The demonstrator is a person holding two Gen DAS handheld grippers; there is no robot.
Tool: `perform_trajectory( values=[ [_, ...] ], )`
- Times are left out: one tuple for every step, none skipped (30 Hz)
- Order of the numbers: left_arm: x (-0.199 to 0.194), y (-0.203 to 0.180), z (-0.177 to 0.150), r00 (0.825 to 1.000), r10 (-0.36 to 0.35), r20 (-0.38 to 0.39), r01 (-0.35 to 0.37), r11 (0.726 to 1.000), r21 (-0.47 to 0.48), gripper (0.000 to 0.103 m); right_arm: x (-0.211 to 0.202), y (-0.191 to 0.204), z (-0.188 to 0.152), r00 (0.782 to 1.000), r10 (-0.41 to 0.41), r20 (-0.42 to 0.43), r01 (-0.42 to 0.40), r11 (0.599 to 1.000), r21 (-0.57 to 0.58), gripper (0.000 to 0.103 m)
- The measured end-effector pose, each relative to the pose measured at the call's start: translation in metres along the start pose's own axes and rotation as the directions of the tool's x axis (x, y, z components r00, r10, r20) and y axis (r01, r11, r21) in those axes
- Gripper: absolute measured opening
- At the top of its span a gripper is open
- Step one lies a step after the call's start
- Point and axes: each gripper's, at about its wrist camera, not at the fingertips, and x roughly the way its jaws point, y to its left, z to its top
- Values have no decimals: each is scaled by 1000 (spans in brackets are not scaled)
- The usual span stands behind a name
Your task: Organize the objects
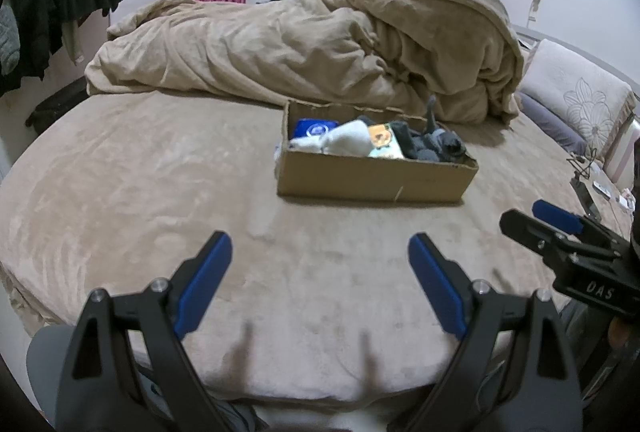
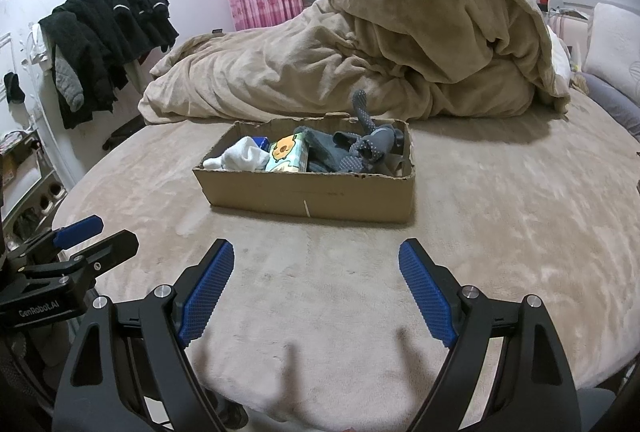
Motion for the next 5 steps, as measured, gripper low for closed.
perform_trajectory(
  values=[
    [2,0,0,1000,-7,-4,7,1000,-2,91,0,1,0,1000,0,1,0,1000,0,87],
    [5,0,0,1000,-15,-14,15,1000,-5,91,0,1,0,1000,0,0,0,1000,0,87],
    [9,0,2,999,-35,-31,35,999,-6,91,0,0,0,1000,-1,-2,1,1000,-1,87],
    [14,0,4,997,-54,-50,53,999,-5,91,2,0,0,1000,-2,-4,2,1000,-4,87],
    [20,0,7,996,-54,-70,55,998,6,91,3,0,-1,1000,-3,-6,3,1000,-10,87]
  ],
)
